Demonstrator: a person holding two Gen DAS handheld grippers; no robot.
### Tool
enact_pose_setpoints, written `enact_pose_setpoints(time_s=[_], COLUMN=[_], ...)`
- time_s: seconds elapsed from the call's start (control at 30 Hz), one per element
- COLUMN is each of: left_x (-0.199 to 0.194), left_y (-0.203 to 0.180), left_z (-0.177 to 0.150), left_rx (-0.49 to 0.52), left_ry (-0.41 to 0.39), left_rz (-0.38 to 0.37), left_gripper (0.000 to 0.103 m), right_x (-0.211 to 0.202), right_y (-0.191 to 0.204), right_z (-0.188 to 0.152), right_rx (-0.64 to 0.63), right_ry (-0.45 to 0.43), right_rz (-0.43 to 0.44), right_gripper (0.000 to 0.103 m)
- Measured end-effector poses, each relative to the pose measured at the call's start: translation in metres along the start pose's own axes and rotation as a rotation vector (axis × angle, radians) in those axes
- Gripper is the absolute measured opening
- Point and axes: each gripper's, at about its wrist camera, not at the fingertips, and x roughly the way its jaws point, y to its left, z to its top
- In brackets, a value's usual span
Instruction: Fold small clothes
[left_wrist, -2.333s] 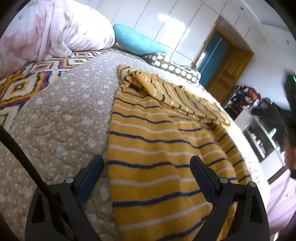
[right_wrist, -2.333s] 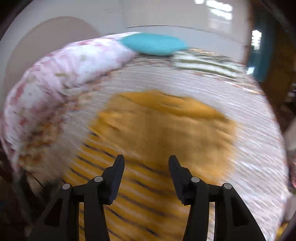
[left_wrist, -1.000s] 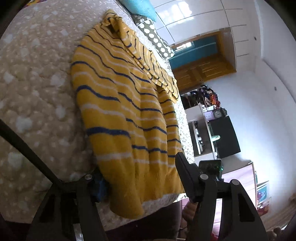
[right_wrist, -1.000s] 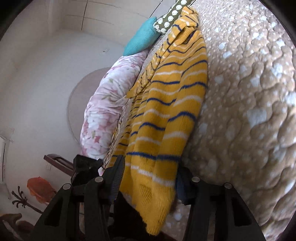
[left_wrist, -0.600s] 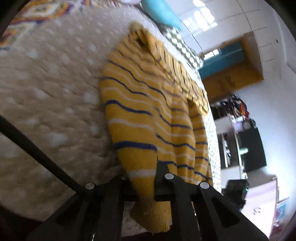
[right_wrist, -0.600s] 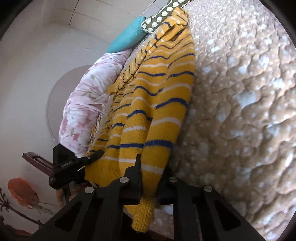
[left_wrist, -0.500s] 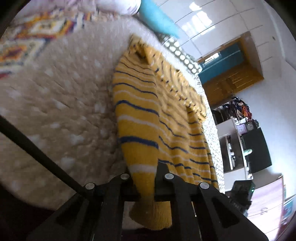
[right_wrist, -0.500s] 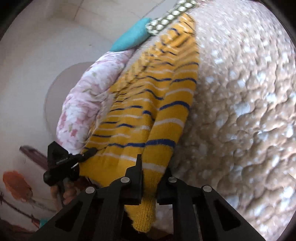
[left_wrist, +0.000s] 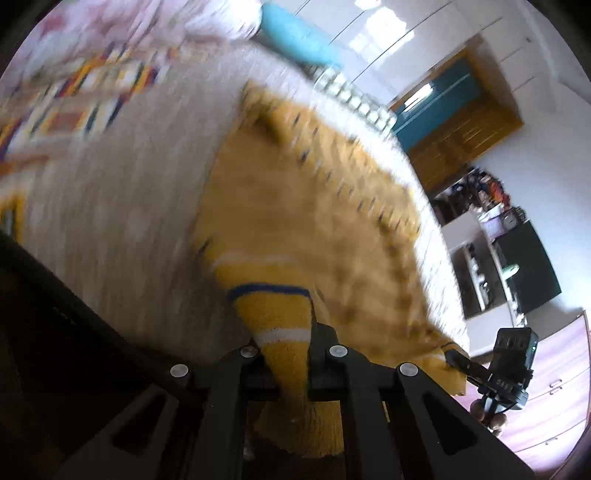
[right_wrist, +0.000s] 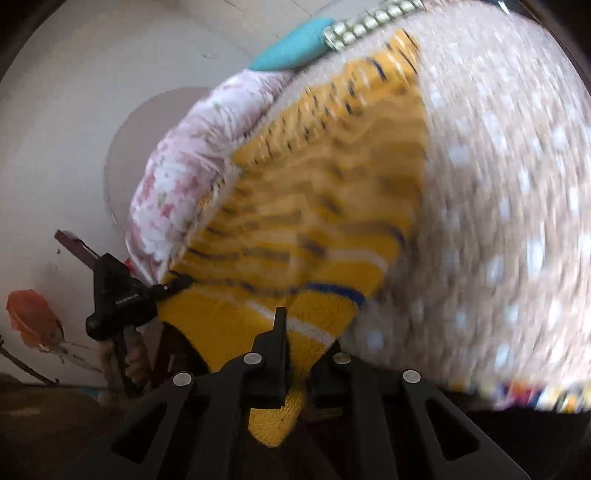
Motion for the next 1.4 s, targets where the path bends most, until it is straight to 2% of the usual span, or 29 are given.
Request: enact_pose_setpoints(time_s=[0.13, 0.27, 0.33, 0.43, 0.57, 0.63, 0.7, 0.8, 0.83, 0.87, 0.97, 1.03, 1.1, 1.17, 1.2, 1.3, 1.4], left_x=[0.016, 0.068, 0.105, 0.157, 0.183, 0.189, 0.197, 0.208, 0.209, 0.207, 0.203, 0.198, 0.192, 0.187, 0.183, 0.169, 0.154], left_y=[-0.037, -0.050, -0.047, -0.034, -0.022, -0.019, -0.010, 0.009, 0.015, 0.020, 0.033, 0.040, 0.046, 0.050, 0.051, 0.047, 0.041], left_z=[0.084, 0.166, 0.194, 0.217, 0.231, 0.239, 0.251, 0.267, 0.269, 0.270, 0.276, 0.279, 0.284, 0.286, 0.284, 0.274, 0.257], left_rx=[0.100, 0.113, 0.093, 0.048, 0.020, 0.003, -0.046, -0.172, -0.216, -0.247, -0.327, -0.341, -0.331, -0.328, -0.323, -0.256, -0.155], left_ry=[-0.117, -0.145, -0.113, -0.026, 0.019, 0.036, 0.050, 0.055, 0.040, 0.024, -0.016, -0.052, -0.079, -0.076, -0.073, -0.057, -0.034], left_rz=[0.026, 0.089, 0.124, 0.171, 0.134, 0.097, 0.069, -0.030, -0.063, -0.087, -0.147, -0.109, -0.053, -0.017, 0.001, 0.063, 0.112], left_gripper=[0.008, 0.008, 0.008, 0.008, 0.009, 0.012, 0.017, 0.037, 0.049, 0.058, 0.068, 0.073, 0.075, 0.075, 0.075, 0.075, 0.075], right_x=[-0.010, 0.002, 0.013, 0.045, 0.076, 0.084, 0.094, 0.113, 0.116, 0.120, 0.125, 0.126, 0.126, 0.123, 0.121, 0.101, 0.075], right_y=[0.026, 0.043, 0.039, 0.015, -0.016, -0.035, -0.053, -0.085, -0.094, -0.105, -0.125, -0.129, -0.131, -0.130, -0.130, -0.127, -0.118], right_z=[0.069, 0.148, 0.179, 0.220, 0.246, 0.258, 0.273, 0.294, 0.298, 0.303, 0.311, 0.316, 0.322, 0.330, 0.334, 0.340, 0.331], right_rx=[-0.096, -0.132, -0.122, -0.069, -0.012, 0.027, 0.075, 0.180, 0.215, 0.264, 0.365, 0.385, 0.373, 0.356, 0.354, 0.333, 0.258], right_ry=[-0.132, -0.266, -0.293, -0.264, -0.220, -0.219, -0.210, -0.196, -0.200, -0.213, -0.240, -0.254, -0.266, -0.274, -0.278, -0.302, -0.277], right_rz=[-0.008, -0.079, -0.113, -0.160, -0.217, -0.221, -0.215, -0.209, -0.199, -0.176, -0.122, -0.125, -0.165, -0.207, -0.229, -0.250, -0.250], right_gripper=[0.009, 0.009, 0.009, 0.009, 0.011, 0.012, 0.017, 0.036, 0.045, 0.049, 0.050, 0.051, 0.057, 0.064, 0.064, 0.064, 0.064])
